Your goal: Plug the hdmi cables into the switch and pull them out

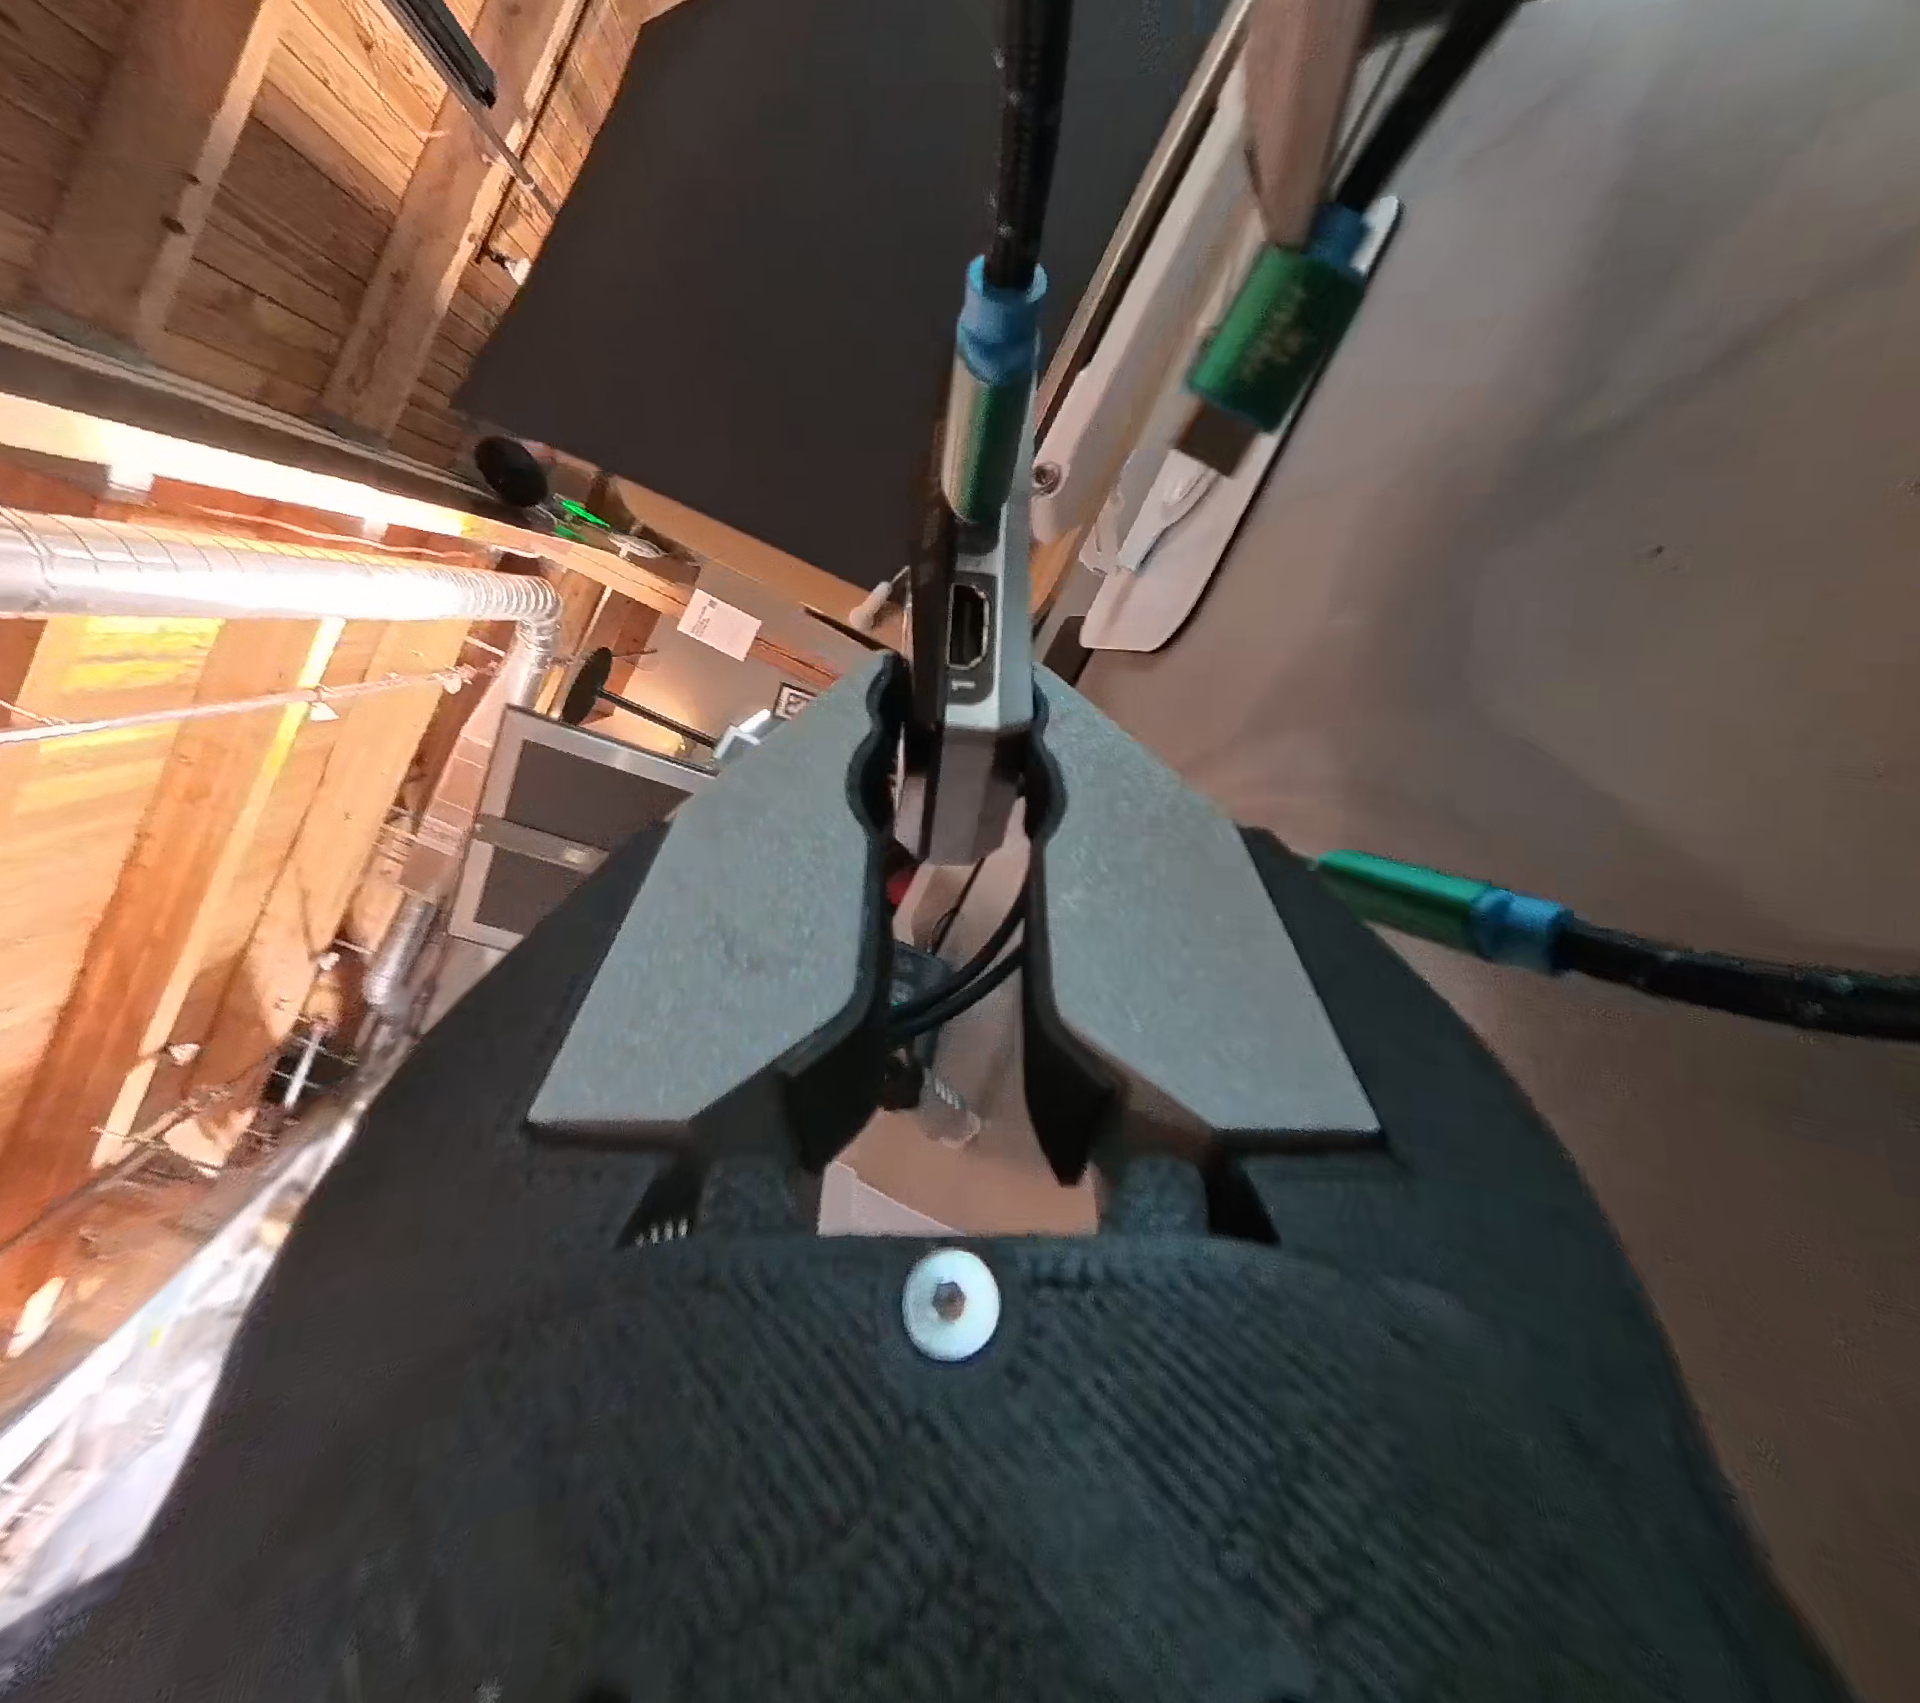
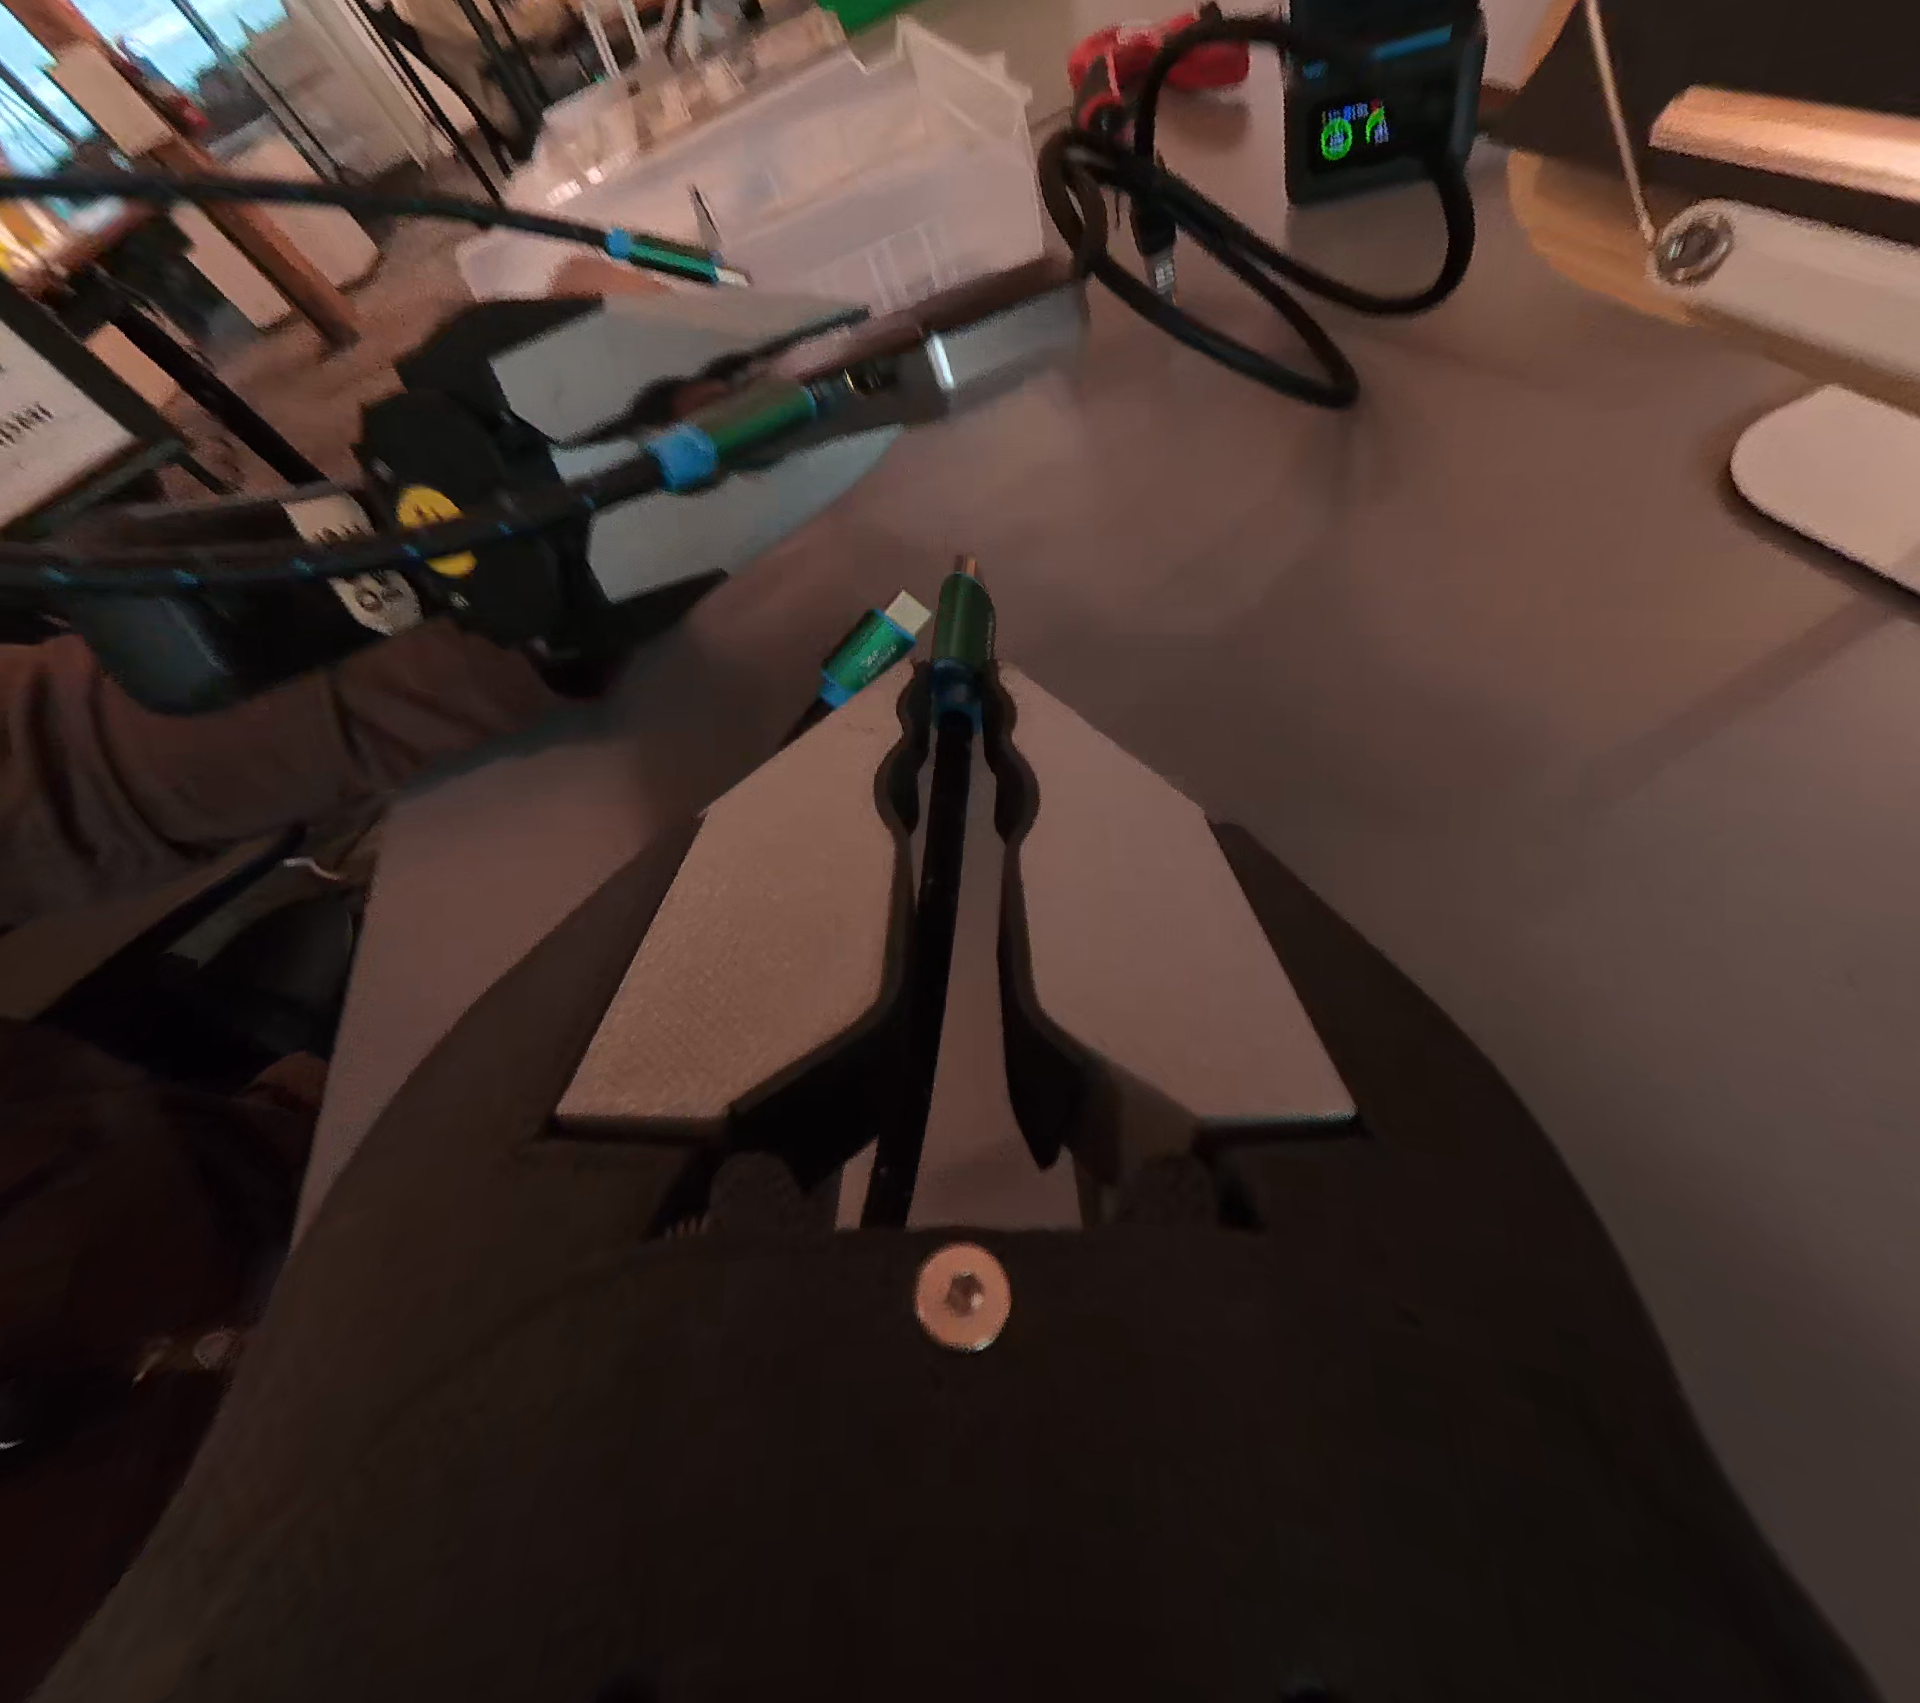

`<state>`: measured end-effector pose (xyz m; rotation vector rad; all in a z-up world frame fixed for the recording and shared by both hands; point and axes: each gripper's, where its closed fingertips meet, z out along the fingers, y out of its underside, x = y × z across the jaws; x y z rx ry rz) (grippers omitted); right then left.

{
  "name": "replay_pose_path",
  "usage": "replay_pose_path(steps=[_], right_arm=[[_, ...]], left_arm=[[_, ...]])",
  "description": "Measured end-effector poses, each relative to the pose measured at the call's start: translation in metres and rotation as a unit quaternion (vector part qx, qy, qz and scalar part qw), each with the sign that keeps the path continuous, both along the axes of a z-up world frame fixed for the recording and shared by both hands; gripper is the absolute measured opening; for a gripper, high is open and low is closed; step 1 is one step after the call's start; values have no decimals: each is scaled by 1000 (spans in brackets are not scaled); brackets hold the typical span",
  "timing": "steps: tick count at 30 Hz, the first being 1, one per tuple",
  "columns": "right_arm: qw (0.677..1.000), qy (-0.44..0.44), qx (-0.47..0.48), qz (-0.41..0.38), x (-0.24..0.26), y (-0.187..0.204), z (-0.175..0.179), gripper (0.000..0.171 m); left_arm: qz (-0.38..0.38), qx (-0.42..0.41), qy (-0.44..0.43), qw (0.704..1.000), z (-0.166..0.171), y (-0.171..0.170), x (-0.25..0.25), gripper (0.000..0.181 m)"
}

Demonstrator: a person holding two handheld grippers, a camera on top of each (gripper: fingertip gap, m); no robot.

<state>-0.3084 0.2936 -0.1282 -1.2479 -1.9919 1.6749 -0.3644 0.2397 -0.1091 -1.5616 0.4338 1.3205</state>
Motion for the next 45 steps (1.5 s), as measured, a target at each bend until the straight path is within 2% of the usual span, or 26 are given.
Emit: replay_pose_path(steps=[10,45], right_arm=[[994,-56,95,0,-9,-6,-46,5],[993,-69,97,4,-11,-8,-54,4]], left_arm=[[-10,2,-26,1000,-3,-1,-2,19],[-12,-1,-35,999,-5,1,-2,20]])
